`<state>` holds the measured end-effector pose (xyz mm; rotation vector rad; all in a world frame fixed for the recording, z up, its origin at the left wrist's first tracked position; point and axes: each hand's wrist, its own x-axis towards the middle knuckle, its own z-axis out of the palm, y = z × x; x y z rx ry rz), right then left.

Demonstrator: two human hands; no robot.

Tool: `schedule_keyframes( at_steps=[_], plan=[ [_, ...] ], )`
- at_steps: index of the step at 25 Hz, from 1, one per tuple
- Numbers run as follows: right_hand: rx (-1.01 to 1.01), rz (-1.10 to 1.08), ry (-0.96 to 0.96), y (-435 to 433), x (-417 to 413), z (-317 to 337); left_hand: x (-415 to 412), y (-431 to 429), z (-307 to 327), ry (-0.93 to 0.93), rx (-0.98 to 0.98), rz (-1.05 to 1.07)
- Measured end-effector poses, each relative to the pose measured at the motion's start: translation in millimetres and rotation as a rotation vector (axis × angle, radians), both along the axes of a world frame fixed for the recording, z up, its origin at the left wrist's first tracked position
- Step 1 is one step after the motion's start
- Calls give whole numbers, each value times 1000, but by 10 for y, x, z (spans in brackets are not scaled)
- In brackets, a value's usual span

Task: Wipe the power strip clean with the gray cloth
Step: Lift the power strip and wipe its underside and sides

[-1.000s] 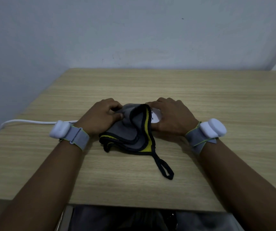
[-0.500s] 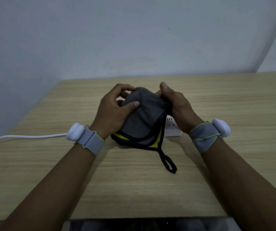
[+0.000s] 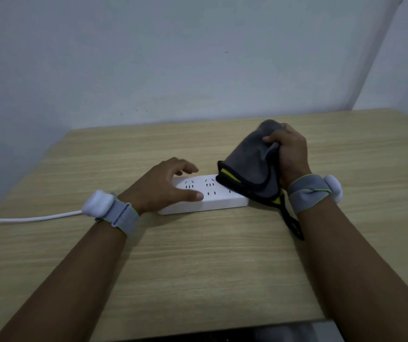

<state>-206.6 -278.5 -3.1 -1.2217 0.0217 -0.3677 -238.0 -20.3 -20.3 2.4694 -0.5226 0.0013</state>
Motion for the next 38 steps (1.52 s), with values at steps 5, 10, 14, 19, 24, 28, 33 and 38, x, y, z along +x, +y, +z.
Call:
schedule_keyframes(
  at_steps=[5,10,14,19,24,28,33,38],
  plan=[
    [-47,-306,11,-187,81,-19,30,98,-92,53,81,-31],
    [-310,-558,8,-216,112,-95,52,196,-95,25,-107,-13],
    [-426,-668,-67,-147,67,-80,76,302,-61,70,-378,32],
    [-579,-613,-157,28,3,-84,71,347,-34,193,-759,104],
    [-714,-543,-317,284,-70,-76,62,438,-62,332,-941,131],
    [-821,-481,-419,515,-152,-120,5,409,-83,442,-1045,94],
    [-849,-388,-524,721,-232,-178,22,451,-112,530,-1136,187],
    [-1044,-337,-627,844,-310,-228,27,471,-105,604,-1175,170]
  ],
)
